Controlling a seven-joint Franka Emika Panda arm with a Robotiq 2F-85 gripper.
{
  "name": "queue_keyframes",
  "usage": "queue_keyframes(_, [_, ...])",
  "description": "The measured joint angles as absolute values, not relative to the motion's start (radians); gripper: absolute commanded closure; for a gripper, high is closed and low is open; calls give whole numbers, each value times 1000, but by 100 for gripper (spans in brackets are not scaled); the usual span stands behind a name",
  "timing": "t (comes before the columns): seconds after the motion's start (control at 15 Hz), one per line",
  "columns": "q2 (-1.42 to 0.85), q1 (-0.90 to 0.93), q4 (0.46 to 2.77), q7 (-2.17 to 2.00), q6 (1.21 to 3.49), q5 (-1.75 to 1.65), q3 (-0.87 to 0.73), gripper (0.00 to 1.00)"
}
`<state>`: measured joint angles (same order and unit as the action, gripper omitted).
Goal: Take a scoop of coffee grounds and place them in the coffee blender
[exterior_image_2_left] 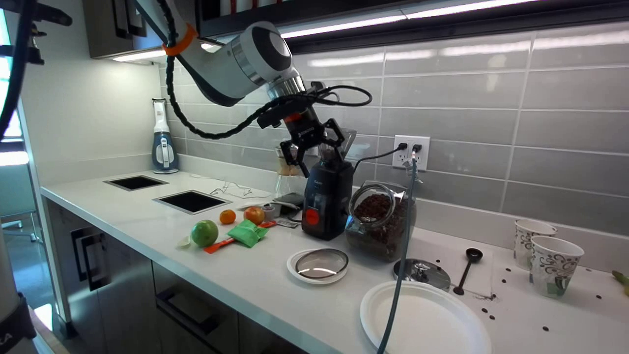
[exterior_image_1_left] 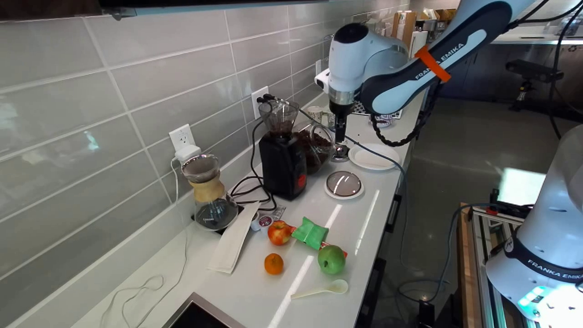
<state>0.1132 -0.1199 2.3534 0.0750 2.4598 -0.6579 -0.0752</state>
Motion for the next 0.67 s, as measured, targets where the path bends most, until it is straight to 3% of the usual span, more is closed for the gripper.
queue_keyframes(0.67, [330,-225,2464,-264,2799,-900,-79,0])
